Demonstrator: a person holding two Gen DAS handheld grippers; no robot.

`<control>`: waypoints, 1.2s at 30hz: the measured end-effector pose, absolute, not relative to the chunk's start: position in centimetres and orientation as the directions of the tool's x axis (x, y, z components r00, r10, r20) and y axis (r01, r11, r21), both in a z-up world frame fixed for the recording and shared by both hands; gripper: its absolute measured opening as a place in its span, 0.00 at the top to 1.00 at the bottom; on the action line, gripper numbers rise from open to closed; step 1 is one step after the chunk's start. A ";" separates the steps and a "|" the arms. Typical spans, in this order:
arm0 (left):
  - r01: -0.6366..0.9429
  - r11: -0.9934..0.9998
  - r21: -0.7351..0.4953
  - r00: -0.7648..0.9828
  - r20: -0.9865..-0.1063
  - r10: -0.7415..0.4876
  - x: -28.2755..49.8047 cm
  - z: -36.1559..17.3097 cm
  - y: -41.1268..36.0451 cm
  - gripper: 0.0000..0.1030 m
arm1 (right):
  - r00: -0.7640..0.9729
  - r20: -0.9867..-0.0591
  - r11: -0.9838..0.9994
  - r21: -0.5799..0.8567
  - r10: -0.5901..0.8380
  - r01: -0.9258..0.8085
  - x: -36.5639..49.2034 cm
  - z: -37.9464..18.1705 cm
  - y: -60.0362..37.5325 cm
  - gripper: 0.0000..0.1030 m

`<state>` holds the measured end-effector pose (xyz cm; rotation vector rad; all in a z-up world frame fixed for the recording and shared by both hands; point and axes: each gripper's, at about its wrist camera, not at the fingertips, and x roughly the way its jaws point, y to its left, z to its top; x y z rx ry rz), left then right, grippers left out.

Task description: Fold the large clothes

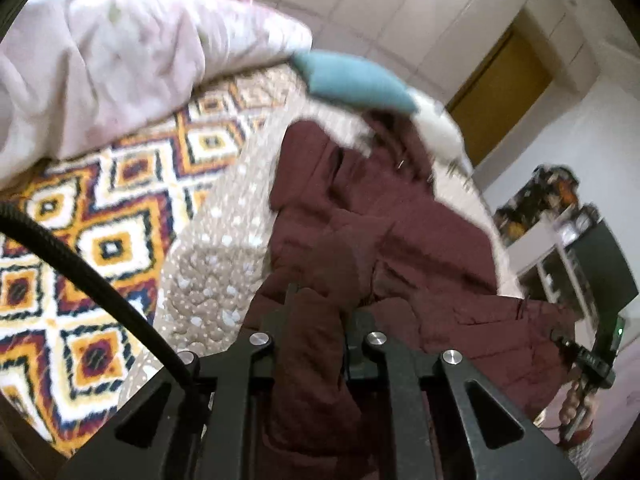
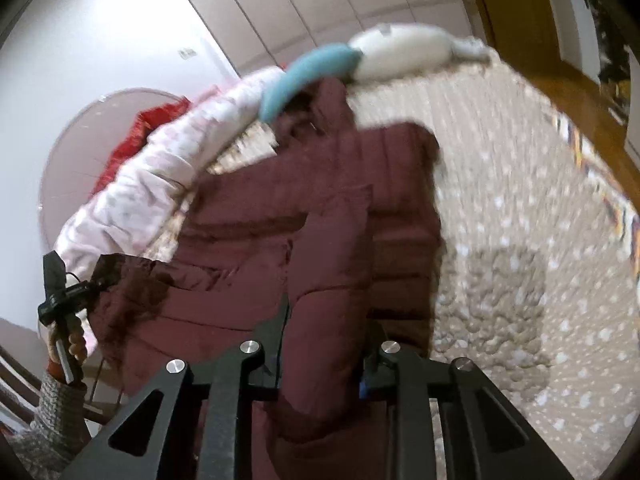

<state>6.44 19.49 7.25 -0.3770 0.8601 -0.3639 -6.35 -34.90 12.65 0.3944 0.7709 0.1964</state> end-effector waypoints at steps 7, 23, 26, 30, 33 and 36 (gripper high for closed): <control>0.186 0.867 -0.463 0.709 -0.547 -0.444 6.4 16.0 19.4 0.87 | 0.811 -0.510 0.916 0.395 0.286 -0.074 -7.1 21.4 -34.7 0.76; 0.109 0.942 -0.318 0.791 -0.546 -0.275 28.2 27.1 11.2 0.87 | 0.875 -0.473 0.916 0.389 0.108 0.098 13.1 30.8 -40.9 0.76; 0.094 0.959 -0.268 0.779 -0.580 -0.238 32.4 24.8 8.9 0.87 | 0.843 -0.534 0.928 0.340 0.056 0.154 18.3 27.4 -41.7 0.76; 0.061 0.973 -0.221 0.740 -0.644 -0.193 37.7 18.8 6.4 0.87 | 0.789 -0.614 0.932 0.300 0.026 0.204 23.4 21.4 -42.4 0.76; 0.021 0.978 -0.207 0.682 -0.713 -0.165 40.4 12.9 5.5 0.87 | 0.727 -0.686 0.932 0.279 0.026 0.229 26.4 15.9 -42.7 0.76; -0.014 0.979 -0.202 0.636 -0.758 -0.147 41.8 8.2 5.7 0.87 | 0.695 -0.718 0.924 0.289 0.036 0.250 27.3 12.1 -43.2 0.76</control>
